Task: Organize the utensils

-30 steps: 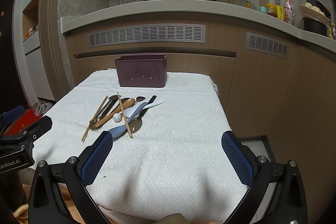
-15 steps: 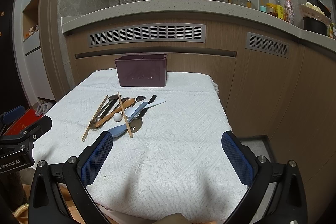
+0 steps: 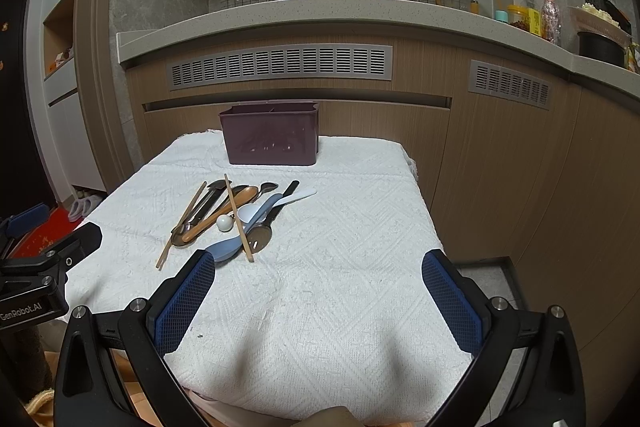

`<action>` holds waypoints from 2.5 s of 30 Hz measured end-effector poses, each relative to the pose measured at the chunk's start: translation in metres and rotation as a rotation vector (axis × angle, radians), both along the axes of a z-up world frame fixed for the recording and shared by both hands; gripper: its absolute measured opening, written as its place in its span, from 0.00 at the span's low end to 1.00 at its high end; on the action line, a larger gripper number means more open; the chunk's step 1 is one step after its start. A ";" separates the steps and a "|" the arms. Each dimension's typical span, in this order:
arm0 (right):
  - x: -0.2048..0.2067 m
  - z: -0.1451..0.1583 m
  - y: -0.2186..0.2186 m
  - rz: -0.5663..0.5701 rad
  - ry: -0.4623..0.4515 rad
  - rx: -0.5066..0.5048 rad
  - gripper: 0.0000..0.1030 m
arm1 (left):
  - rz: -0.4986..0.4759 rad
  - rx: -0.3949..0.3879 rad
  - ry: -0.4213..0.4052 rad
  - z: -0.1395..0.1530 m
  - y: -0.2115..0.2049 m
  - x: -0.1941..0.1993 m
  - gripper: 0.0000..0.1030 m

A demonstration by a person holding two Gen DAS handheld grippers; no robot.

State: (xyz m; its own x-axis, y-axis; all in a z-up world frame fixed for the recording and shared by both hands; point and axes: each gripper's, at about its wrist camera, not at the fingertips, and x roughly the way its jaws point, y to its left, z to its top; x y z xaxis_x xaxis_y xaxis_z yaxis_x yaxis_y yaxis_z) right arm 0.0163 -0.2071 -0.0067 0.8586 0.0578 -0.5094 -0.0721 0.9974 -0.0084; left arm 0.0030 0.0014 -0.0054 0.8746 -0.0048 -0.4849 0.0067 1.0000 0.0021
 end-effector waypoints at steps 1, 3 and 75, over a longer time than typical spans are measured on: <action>0.000 0.000 0.000 0.001 0.001 0.000 1.00 | -0.001 0.000 0.000 0.000 0.000 0.000 1.00; 0.000 0.000 0.000 0.000 0.003 0.002 1.00 | -0.004 -0.001 0.001 0.001 0.000 0.001 1.00; 0.262 -0.079 0.152 0.498 0.424 -0.130 0.21 | 0.100 -0.112 0.223 -0.046 0.120 0.224 1.00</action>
